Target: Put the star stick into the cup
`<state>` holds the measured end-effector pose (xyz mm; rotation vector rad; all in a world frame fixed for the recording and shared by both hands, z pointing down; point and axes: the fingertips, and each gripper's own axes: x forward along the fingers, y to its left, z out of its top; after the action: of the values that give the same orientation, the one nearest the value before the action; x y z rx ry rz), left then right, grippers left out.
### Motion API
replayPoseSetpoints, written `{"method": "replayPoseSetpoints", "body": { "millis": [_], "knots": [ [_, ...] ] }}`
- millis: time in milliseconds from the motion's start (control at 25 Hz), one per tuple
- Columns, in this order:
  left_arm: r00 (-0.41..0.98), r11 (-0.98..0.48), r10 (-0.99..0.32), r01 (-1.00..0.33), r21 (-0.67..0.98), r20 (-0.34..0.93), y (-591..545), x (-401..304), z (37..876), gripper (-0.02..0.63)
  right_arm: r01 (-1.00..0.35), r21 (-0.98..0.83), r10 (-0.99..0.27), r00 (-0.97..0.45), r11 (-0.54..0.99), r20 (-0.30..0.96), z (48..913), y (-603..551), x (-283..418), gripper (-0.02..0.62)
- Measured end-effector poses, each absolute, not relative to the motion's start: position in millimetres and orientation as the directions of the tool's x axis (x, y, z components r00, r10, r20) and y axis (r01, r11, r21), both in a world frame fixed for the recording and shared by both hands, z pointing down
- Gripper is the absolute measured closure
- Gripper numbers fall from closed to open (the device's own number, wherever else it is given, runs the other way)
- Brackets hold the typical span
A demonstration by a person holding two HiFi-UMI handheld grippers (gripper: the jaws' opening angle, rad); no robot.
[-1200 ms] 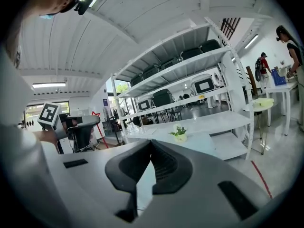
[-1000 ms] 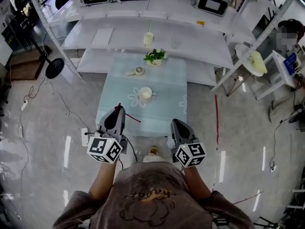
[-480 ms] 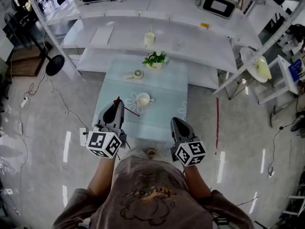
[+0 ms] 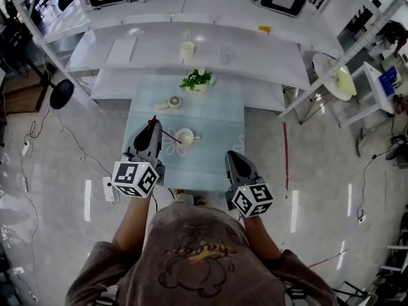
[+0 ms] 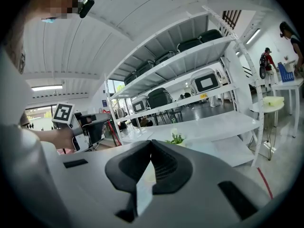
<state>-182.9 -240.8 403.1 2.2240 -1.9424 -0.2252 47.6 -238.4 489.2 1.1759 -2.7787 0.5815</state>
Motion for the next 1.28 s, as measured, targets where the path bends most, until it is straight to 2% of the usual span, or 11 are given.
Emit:
{"method": "replayPoseSetpoints", "body": {
  "millis": [320,1280],
  "knots": [
    [0.180,-0.166,-0.983,-0.956,0.242,0.035,-293,-192,430,0.574,-0.733,-0.308,-0.710,-0.674,0.606,0.205,489,-263,43,0.600],
    [0.315,-0.237,-0.898,-0.934,0.266,0.307,-358,-166,577,0.574,-0.801,-0.321,-0.764,-0.588,0.505,0.267,517,-295,56,0.600]
  ]
}}
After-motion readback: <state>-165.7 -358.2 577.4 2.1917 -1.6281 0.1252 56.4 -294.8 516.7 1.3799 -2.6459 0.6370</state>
